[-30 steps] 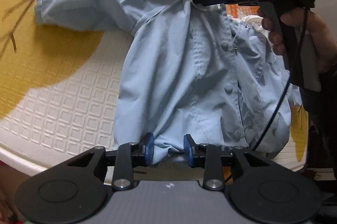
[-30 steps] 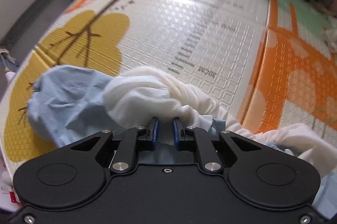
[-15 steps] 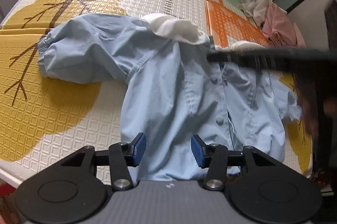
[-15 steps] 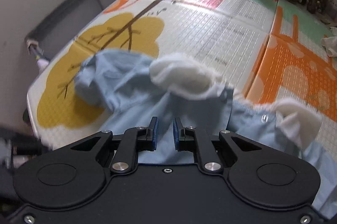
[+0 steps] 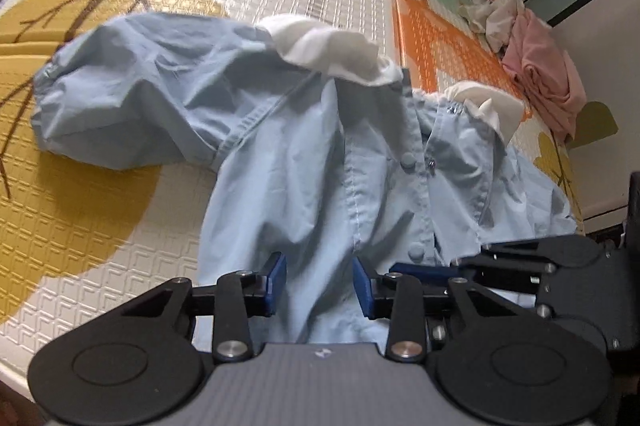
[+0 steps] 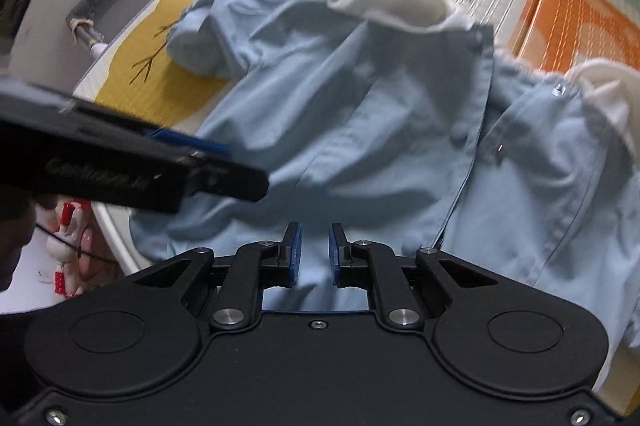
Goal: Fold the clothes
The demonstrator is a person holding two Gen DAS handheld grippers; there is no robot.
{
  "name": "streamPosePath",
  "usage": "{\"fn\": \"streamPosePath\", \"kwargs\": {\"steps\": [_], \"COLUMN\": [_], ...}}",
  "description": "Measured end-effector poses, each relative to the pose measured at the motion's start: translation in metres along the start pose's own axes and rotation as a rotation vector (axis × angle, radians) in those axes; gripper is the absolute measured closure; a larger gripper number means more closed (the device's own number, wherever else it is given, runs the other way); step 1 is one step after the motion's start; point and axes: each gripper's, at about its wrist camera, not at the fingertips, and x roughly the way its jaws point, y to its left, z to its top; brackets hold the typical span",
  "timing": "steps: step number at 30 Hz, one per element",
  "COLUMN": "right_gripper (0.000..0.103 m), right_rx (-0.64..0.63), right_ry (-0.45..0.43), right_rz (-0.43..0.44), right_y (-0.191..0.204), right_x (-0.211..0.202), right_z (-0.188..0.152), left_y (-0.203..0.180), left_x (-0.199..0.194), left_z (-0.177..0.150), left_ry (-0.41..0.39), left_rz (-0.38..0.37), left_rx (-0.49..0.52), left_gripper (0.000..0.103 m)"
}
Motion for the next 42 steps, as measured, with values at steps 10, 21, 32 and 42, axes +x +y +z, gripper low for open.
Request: {"fn": "streamPosePath", "kwargs": {"steps": [10,21,32,42], "right_gripper": [0.091,0.091,0.091,0.091], "right_rx": [-0.016,-0.059,-0.028,0.075], "right_ry": [0.068,0.107,0.117,-0.036], "right_rz": [0.003,0.006,0.057,0.059], "right_y": [0.003,0.001,-0.007,-0.024], "right_x": [0.015,0.012,-0.004,-0.068], "right_z": [-0.025,-0.038,-0.049,-0.04], "left_y": [0.009,0.021,0.024,-0.019], "left_x": [0.021,0.027,0.026,0.0], "left_z": [0.0,0.009,0.019,0.022], "left_ry": [0.049,0.05,0.053,-0.002], "left_rz": [0.082,0.111,0.114,0.105], "left_rx": [-0.013,-0.048,-0.076,0.071], "left_gripper": [0.076,0.089,0.088,0.056]}}
